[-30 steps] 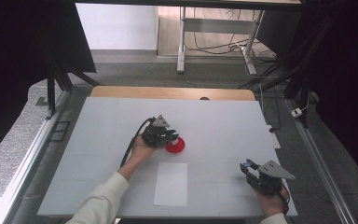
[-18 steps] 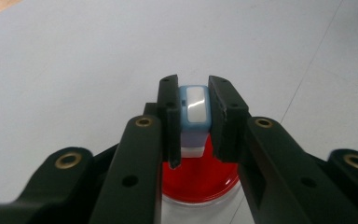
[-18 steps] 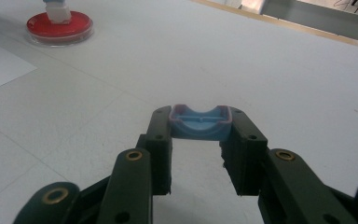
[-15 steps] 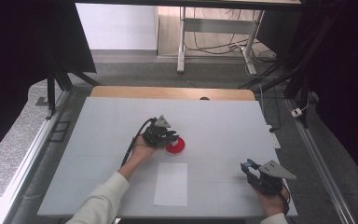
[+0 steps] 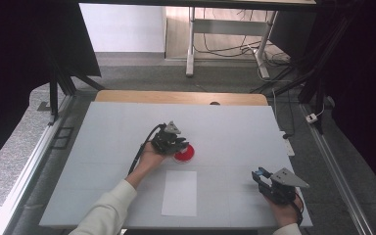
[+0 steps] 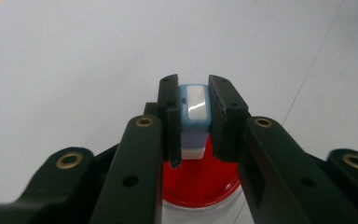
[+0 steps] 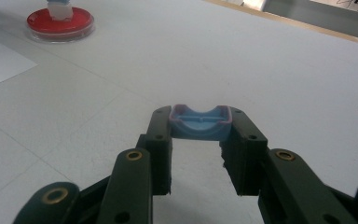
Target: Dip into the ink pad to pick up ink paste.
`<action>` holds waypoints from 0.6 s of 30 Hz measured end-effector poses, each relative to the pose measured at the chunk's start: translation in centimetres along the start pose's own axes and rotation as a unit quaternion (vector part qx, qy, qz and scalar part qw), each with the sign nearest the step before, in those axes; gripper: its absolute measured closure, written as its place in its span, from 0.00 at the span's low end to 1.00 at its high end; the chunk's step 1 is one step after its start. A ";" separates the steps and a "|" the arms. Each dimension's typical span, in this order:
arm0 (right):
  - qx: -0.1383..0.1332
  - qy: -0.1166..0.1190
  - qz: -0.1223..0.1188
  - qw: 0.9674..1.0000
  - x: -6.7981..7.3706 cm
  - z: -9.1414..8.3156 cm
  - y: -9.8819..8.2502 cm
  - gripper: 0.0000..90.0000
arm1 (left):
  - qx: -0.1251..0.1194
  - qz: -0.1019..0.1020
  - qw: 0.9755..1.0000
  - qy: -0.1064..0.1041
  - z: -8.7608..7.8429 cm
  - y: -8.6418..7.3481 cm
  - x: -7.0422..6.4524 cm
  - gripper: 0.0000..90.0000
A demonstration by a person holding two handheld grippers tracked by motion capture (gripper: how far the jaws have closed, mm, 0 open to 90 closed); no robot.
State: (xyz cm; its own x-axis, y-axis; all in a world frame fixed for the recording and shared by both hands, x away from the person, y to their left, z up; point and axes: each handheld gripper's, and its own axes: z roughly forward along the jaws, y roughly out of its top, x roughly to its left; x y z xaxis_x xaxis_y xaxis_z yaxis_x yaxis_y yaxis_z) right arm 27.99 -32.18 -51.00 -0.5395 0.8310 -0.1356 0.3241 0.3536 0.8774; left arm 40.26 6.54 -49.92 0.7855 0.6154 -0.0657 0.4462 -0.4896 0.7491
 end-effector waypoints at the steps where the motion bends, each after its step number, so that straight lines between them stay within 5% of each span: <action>1: 0.000 0.000 0.000 1.000 0.0 0.0 0.0 0.71 | 0.000 -0.001 1.000 -0.001 0.0 0.0 0.0 0.84; 18: -0.004 0.001 -0.001 1.000 0.1 -0.1 0.1 0.71 | 0.008 0.000 1.000 0.002 -0.1 0.0 -0.1 0.84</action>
State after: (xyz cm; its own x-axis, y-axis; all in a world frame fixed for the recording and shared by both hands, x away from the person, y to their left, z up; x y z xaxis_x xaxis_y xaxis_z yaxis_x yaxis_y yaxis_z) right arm 27.85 -32.10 -50.88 -0.5409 0.8299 -0.1367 0.3167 0.3516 0.8809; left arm 40.19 6.51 -49.86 0.7839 0.6178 -0.0621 0.4527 -0.5002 0.7381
